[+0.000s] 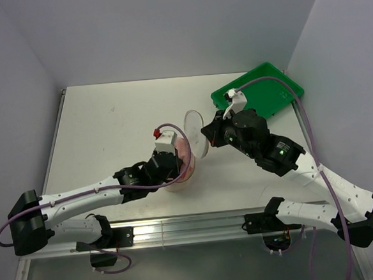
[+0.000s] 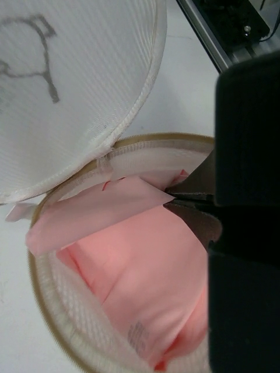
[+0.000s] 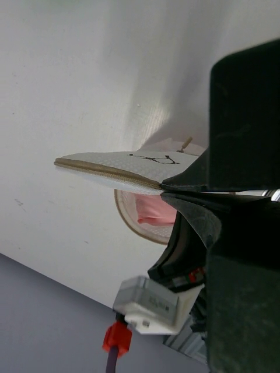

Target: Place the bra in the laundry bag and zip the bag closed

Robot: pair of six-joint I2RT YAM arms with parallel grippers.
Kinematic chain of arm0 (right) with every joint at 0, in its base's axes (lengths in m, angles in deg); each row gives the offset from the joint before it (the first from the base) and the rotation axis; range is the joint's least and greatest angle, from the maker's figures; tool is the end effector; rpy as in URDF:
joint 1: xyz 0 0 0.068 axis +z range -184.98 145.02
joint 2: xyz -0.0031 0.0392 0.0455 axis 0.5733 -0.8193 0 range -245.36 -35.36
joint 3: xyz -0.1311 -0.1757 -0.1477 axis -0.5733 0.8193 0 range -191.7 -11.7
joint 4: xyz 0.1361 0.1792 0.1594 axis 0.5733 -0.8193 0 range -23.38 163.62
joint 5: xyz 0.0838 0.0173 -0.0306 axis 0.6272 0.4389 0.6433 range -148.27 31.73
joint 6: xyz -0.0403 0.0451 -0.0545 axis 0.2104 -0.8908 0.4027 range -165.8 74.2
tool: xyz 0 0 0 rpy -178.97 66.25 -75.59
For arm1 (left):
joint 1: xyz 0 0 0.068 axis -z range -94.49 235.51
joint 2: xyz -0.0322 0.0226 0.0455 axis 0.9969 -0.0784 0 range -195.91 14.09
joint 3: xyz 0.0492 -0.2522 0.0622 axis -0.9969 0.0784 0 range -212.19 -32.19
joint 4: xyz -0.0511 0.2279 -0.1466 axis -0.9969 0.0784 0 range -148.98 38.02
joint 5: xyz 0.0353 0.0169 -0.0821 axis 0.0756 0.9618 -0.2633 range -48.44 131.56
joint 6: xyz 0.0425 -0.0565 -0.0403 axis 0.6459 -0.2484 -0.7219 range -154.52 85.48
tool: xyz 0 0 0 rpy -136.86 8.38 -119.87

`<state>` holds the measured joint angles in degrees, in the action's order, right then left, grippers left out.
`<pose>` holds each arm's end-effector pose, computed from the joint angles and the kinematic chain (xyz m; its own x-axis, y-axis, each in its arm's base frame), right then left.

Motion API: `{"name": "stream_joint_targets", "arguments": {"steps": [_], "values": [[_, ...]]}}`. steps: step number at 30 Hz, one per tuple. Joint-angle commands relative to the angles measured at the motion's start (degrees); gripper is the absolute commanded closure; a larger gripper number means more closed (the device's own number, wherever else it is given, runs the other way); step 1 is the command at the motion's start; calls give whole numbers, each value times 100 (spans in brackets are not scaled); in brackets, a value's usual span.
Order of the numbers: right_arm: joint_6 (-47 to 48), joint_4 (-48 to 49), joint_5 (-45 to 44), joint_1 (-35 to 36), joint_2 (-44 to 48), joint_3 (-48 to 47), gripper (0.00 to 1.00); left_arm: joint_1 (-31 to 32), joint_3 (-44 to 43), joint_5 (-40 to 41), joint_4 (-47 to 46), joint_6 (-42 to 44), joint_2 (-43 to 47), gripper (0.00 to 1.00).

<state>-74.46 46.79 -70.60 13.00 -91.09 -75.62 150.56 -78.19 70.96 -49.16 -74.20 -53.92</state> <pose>0.1856 0.1836 0.3751 -0.4709 0.1774 -0.8642 -0.4153 0.8197 0.3946 0.1594 -0.2604 0.2368 -0.5633 -0.1081 -0.8192 0.3305 0.8792 -0.3432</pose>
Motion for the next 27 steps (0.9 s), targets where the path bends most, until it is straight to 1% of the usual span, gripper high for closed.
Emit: {"name": "stream_joint_targets", "arguments": {"steps": [1, 5, 8, 9, 10, 12, 13, 14, 17, 19, 22, 25, 27], "values": [[54, 398, 4, -35, 185, 11, 100, -81, -243, -311, 63, 110, -177, 100], [89, 441, -41, -35, 167, 20, 100, -81, -392, -734, 159, 110, -511, 100], [89, 538, -14, -35, 176, 81, 100, -90, -463, -788, 213, 66, -740, 100], [80, 547, -32, -35, 185, 90, 100, -90, -480, -744, 230, 66, -714, 97], [89, 547, -58, -35, 202, 99, 100, -90, -489, -683, 239, 66, -670, 83], [124, 460, -119, -35, 194, 90, 100, -116, -550, -533, 257, 101, -469, 64], [133, 425, -189, -35, 185, 73, 100, -151, -594, -489, 353, 127, -398, 43], [159, 381, -207, -35, 185, 73, 100, -177, -629, -445, 406, 162, -310, 36], [186, 345, -304, -44, 202, 134, 100, -318, -770, -479, 572, 233, 24, 23], [195, 301, -357, -53, 194, 160, 100, -476, -840, -725, 634, 242, 296, 20], [221, 222, -436, -53, 185, 204, 100, -766, -867, -1093, 749, 242, 744, 20], [247, 134, -576, -61, 211, 240, 100, -1099, -762, -1244, 872, 233, 1210, 28], [274, 108, -620, -70, 220, 240, 100, -1284, -631, -1271, 1134, 233, 1395, 37]]}}
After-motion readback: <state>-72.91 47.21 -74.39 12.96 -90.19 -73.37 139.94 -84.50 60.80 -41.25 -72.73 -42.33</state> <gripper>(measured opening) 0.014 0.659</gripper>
